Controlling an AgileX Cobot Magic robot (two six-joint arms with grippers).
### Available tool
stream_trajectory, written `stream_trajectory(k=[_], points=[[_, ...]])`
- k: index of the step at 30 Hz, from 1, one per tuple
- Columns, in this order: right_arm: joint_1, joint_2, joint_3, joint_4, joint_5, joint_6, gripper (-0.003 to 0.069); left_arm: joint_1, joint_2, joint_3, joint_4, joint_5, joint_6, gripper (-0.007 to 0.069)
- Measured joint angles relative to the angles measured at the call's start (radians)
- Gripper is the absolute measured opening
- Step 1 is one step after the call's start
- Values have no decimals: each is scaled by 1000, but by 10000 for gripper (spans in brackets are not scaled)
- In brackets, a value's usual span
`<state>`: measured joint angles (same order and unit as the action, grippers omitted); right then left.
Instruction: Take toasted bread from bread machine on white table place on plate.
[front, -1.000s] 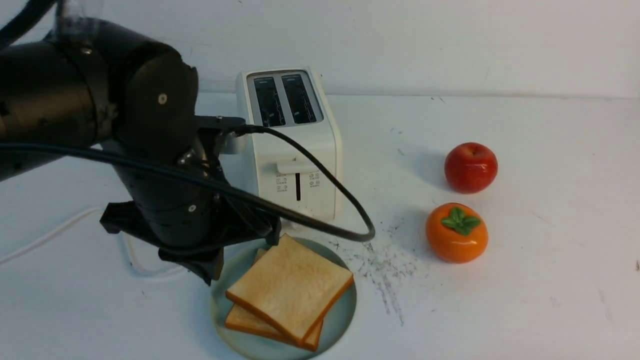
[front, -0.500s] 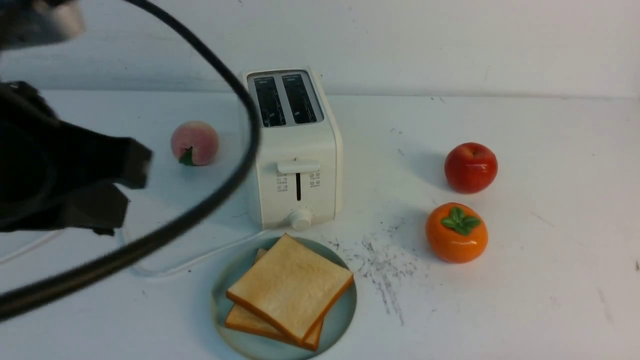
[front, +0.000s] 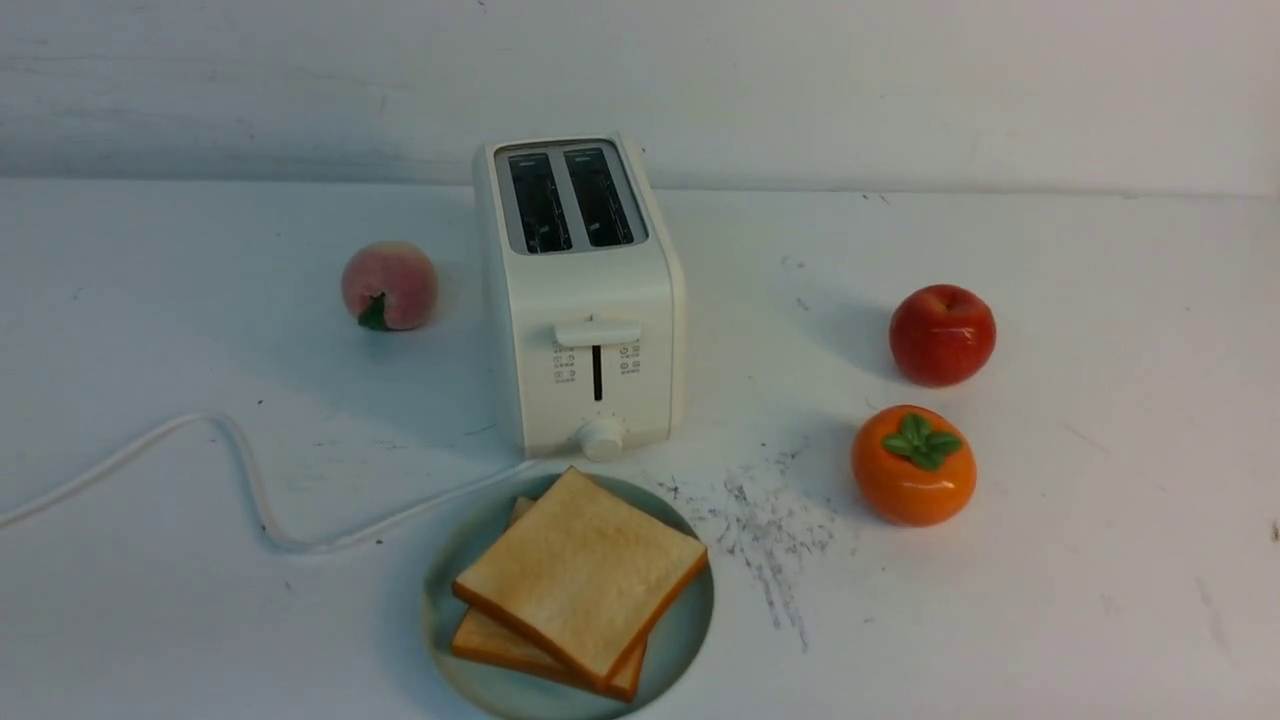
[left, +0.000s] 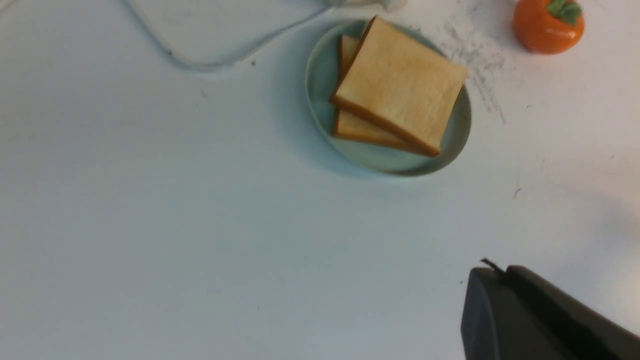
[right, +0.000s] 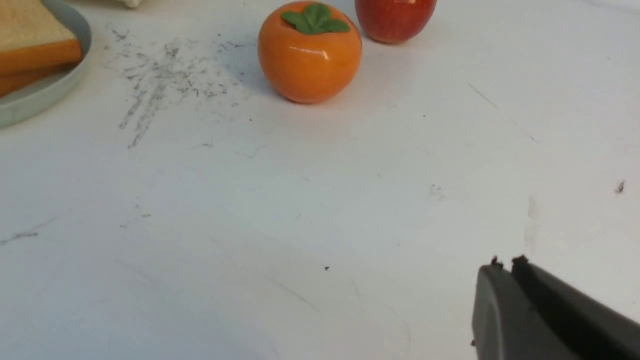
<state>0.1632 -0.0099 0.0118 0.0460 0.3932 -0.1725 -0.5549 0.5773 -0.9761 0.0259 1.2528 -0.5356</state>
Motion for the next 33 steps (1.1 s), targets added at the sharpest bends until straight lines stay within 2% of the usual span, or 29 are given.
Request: stream_trajectory(k=[8, 22, 33], points=[[0, 0, 1, 24, -7, 134, 43, 0, -8, 100, 0, 0, -64, -13], [-2, 0, 1, 25, -6, 142, 45, 0, -8, 100, 0, -45, -110, -11], [-133, 0, 1, 25, -5, 142, 61, 0, -8, 100, 4, -204, -153, -3]])
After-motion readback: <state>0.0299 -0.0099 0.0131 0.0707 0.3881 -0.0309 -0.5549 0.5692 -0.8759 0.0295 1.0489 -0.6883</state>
